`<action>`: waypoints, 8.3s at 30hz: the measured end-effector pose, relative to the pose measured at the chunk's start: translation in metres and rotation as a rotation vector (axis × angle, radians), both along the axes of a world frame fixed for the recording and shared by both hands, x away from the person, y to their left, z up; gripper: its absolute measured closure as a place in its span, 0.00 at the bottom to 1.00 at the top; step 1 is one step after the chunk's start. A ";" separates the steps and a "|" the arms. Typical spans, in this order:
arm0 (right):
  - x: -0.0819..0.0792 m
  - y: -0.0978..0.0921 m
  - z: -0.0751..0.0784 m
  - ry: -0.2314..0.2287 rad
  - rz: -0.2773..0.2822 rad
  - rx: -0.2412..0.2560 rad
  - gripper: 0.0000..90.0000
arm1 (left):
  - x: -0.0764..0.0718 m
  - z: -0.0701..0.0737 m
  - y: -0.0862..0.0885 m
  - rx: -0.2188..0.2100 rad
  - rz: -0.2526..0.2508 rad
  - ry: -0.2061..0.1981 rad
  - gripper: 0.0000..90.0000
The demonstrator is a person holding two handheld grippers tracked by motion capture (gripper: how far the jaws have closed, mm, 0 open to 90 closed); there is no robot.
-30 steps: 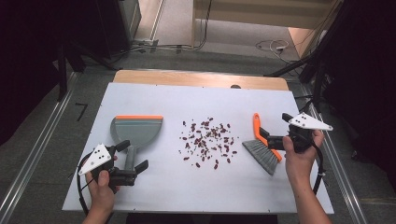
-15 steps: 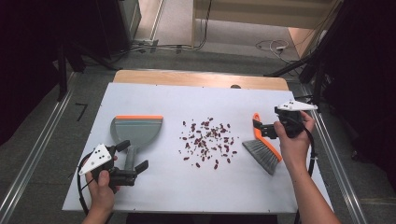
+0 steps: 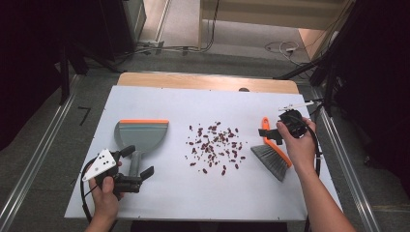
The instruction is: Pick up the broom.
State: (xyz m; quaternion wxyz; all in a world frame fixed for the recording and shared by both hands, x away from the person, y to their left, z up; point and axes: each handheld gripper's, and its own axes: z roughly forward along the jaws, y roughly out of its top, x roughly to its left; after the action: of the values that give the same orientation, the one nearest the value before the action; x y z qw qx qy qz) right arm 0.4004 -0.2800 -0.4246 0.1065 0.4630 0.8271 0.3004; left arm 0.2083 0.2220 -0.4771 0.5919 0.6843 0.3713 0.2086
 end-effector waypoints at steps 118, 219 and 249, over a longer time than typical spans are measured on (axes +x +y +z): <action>-0.128 0.024 0.017 -0.569 -0.081 0.418 0.76 | -0.010 0.017 -0.042 -0.005 -0.085 -0.038 0.01; -0.151 0.139 0.001 -0.057 0.922 0.561 0.73 | 0.001 0.038 -0.077 -0.094 -0.734 0.048 0.96; -0.139 0.120 0.004 -0.149 0.608 0.401 0.76 | 0.009 0.028 -0.052 -0.099 -0.483 0.069 0.00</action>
State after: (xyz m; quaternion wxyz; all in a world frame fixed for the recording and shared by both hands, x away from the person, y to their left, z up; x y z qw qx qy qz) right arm 0.2614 -0.1604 -0.4206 -0.0204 0.1846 0.8415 0.5073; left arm 0.2170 0.1698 -0.4493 0.6443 0.7302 0.2266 0.0189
